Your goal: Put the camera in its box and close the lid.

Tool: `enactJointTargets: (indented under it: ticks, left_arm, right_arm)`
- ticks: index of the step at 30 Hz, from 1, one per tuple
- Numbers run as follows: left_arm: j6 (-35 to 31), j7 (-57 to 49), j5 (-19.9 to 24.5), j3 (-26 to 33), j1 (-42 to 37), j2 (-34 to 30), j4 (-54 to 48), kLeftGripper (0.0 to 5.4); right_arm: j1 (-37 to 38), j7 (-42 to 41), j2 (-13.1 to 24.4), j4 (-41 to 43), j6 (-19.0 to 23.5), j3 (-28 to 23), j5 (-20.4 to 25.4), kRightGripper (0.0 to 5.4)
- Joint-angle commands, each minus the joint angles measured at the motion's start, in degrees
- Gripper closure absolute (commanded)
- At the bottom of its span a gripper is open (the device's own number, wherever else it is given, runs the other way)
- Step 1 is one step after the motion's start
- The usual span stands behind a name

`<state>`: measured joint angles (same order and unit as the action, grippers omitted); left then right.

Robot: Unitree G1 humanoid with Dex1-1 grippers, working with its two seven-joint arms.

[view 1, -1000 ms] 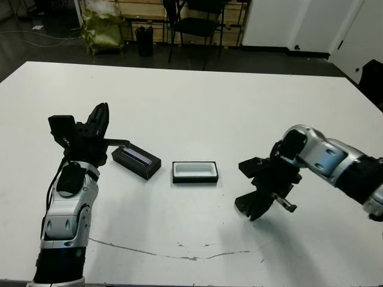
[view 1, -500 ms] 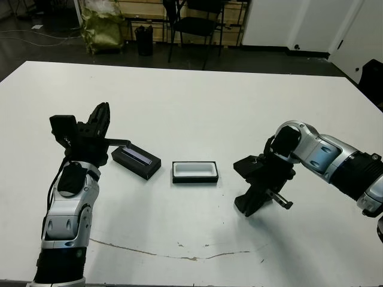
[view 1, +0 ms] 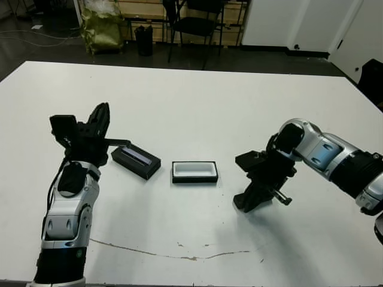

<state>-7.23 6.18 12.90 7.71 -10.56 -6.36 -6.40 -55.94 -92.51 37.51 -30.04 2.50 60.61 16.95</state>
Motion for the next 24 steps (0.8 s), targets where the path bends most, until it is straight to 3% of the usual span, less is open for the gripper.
enactJointTargets:
  ticks: [1,5,11,18,24]
  left_arm:
    - [0.05,-0.02,-0.18,-0.05,0.95,0.43,0.65,5.38]
    - [-0.36,-0.18,-0.17,-0.03,1.05,0.44,0.25,5.38]
    - [0.17,0.14,-0.21,-0.02,1.05,0.31,0.66,5.38]
    - [0.19,0.11,0.11,0.05,1.07,0.58,0.62,5.38]
    - [0.25,0.33,0.04,0.04,1.21,0.45,0.68,5.38]
  right_arm:
    - [-0.65,0.01,-1.84,-3.68,-0.73,0.59,-3.30,5.39]
    - [0.12,0.01,-4.81,-9.61,-6.53,-1.79,-8.22,5.39]
    - [1.59,0.01,-7.33,-15.32,-13.69,-5.83,-10.64,5.39]
    - [1.41,0.01,-8.94,-18.11,-14.21,-7.16,-13.16,5.39]
    - [1.93,0.01,-9.95,-22.03,-13.99,-13.01,-15.04,5.39]
